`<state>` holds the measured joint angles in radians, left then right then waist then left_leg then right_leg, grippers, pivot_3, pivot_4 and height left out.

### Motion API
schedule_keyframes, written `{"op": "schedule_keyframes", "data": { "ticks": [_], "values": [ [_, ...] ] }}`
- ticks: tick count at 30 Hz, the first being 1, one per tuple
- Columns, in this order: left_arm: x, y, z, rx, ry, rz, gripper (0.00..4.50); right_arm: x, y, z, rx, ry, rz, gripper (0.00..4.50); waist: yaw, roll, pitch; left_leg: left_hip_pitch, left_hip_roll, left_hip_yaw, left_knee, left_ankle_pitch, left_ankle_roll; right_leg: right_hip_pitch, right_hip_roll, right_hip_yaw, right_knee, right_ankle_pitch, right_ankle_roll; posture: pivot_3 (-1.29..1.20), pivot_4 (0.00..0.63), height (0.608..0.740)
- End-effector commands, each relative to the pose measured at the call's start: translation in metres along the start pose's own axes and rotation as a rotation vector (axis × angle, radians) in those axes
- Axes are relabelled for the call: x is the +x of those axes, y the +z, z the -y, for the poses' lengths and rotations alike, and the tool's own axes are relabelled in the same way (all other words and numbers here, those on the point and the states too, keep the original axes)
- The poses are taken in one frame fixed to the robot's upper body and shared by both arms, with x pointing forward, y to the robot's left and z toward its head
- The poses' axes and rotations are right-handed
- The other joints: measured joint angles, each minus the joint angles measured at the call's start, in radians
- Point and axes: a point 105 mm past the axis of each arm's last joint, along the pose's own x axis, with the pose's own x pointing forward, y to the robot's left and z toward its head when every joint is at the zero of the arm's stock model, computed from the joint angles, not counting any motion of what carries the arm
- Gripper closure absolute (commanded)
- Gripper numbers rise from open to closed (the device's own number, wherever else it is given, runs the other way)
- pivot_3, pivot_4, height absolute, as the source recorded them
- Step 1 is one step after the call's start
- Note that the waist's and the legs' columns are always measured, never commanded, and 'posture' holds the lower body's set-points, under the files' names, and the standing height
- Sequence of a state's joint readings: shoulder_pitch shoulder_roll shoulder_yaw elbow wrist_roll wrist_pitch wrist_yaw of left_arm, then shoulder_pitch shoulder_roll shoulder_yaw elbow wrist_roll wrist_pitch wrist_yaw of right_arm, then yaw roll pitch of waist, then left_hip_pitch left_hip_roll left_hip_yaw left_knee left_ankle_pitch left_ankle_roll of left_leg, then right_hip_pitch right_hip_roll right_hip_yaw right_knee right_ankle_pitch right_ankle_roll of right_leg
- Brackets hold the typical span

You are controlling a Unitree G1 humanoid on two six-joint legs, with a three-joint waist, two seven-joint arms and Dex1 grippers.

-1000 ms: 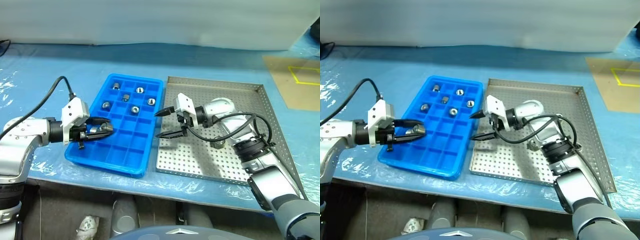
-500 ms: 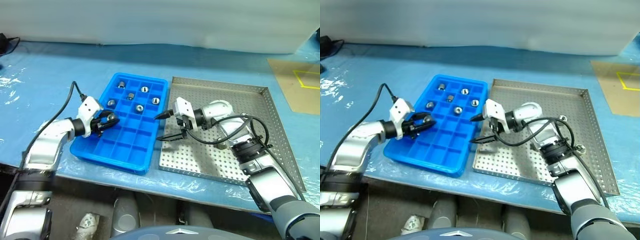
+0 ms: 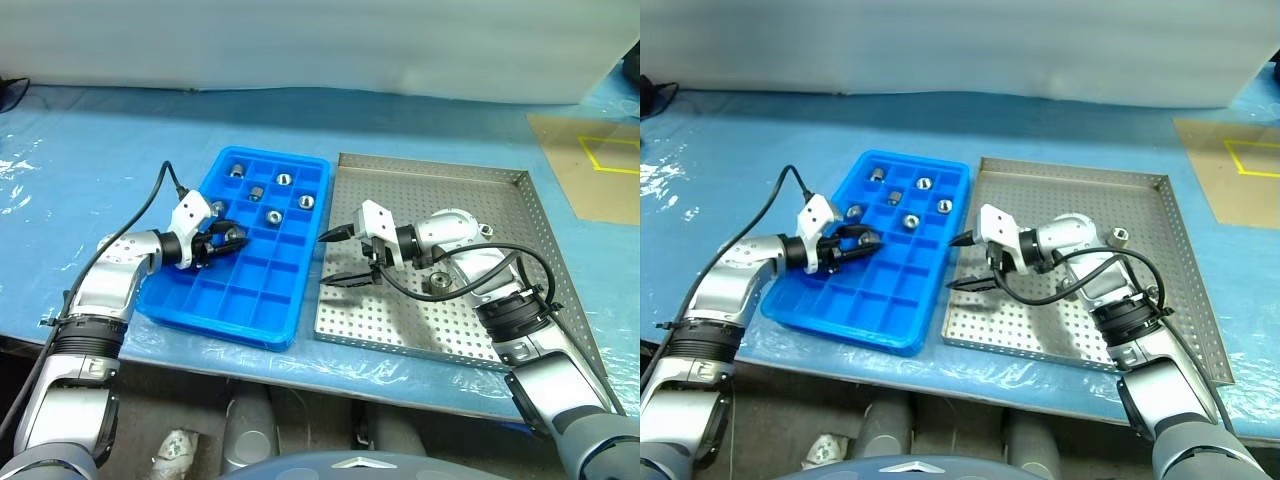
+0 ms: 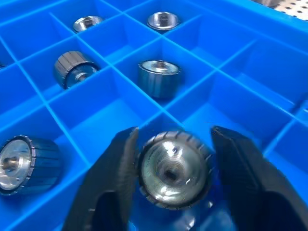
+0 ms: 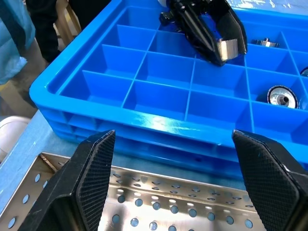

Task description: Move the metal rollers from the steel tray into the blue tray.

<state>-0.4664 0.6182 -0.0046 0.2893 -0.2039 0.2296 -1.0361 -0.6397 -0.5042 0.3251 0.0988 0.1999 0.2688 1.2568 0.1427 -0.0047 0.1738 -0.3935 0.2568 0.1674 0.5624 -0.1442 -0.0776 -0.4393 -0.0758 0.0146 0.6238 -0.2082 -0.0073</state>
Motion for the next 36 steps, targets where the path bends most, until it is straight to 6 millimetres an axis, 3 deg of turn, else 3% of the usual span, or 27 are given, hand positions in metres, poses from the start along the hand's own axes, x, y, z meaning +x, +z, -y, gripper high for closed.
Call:
{"op": "schedule_keyframes", "data": {
  "ticks": [1,3,7,10,15,19,24,28,32,36],
  "values": [
    [0.000,0.000,0.006,0.029,-0.029,-0.002,0.75,-0.006,0.011,0.002,-0.034,-0.027,0.034,0.51,0.000,0.000,0.000,0.000,0.000,0.000,0.000,0.000,0.000,0.000,0.000,0.000,0.000,0.000,0.000,0.11,0.150,0.740],
    [0.003,0.007,0.011,0.040,-0.049,0.018,0.06,-0.006,0.011,0.003,-0.034,-0.031,0.035,0.51,0.000,0.000,0.000,0.000,0.000,0.000,0.000,0.000,0.000,0.000,0.000,0.000,0.000,0.000,0.000,0.11,0.150,0.740],
    [0.013,0.028,0.015,0.072,-0.065,0.071,0.06,-0.010,0.012,0.006,-0.034,-0.051,0.034,0.51,0.001,0.000,0.000,0.000,0.000,0.000,0.000,0.000,0.000,0.000,0.000,0.000,0.000,0.000,0.000,0.09,0.150,0.740],
    [0.024,0.056,0.015,0.100,-0.092,0.141,0.06,-0.020,0.010,0.010,-0.027,-0.096,0.021,0.51,0.003,0.000,0.000,-0.001,0.000,0.000,0.000,0.000,0.000,0.000,0.000,0.000,0.000,0.000,0.000,0.05,0.150,0.740],
    [0.041,0.099,0.022,0.130,-0.196,0.251,0.06,-0.041,0.004,0.014,-0.002,-0.180,-0.007,0.51,-0.004,0.000,0.000,-0.002,-0.001,-0.001,0.002,0.001,-0.001,0.000,0.000,0.002,0.001,0.000,0.000,-0.02,0.150,0.740],
    [0.057,0.122,0.035,0.158,-0.323,0.290,0.06,-0.054,-0.002,0.014,0.030,-0.258,-0.024,0.51,-0.023,0.000,0.000,-0.002,-0.001,-0.001,0.001,0.001,-0.001,0.000,0.001,0.003,0.000,0.000,0.000,-0.11,0.150,0.740],
    [0.078,0.124,0.058,0.207,-0.500,0.253,0.06,-0.070,-0.017,0.014,0.078,-0.380,-0.050,0.51,-0.053,0.000,0.000,-0.002,-0.001,-0.001,0.001,0.000,0.000,0.000,0.001,0.004,-0.001,0.000,0.000,-0.20,0.150,0.740],
    [0.107,0.113,0.056,0.256,-0.466,0.183,0.06,-0.082,-0.016,0.010,0.098,-0.447,-0.044,0.51,-0.073,0.000,0.000,-0.001,-0.002,0.000,0.002,0.000,0.000,0.001,0.001,0.007,-0.001,0.001,0.001,-0.27,0.150,0.740],
    [0.150,0.120,0.052,0.325,-0.280,0.195,0.06,-0.093,-0.014,-0.004,0.117,-0.520,-0.046,0.51,-0.079,0.000,0.000,-0.001,-0.005,0.000,0.003,-0.001,0.002,0.003,0.001,0.011,-0.003,0.002,0.004,-0.36,0.150,0.740],
    [0.171,0.116,0.060,0.355,-0.241,0.136,0.06,-0.095,-0.013,-0.015,0.141,-0.565,-0.051,0.51,-0.100,-0.001,0.000,-0.001,-0.007,0.000,0.007,-0.004,0.008,0.006,0.000,0.013,-0.007,0.005,0.008,-0.43,0.150,0.740]
  ]
}}
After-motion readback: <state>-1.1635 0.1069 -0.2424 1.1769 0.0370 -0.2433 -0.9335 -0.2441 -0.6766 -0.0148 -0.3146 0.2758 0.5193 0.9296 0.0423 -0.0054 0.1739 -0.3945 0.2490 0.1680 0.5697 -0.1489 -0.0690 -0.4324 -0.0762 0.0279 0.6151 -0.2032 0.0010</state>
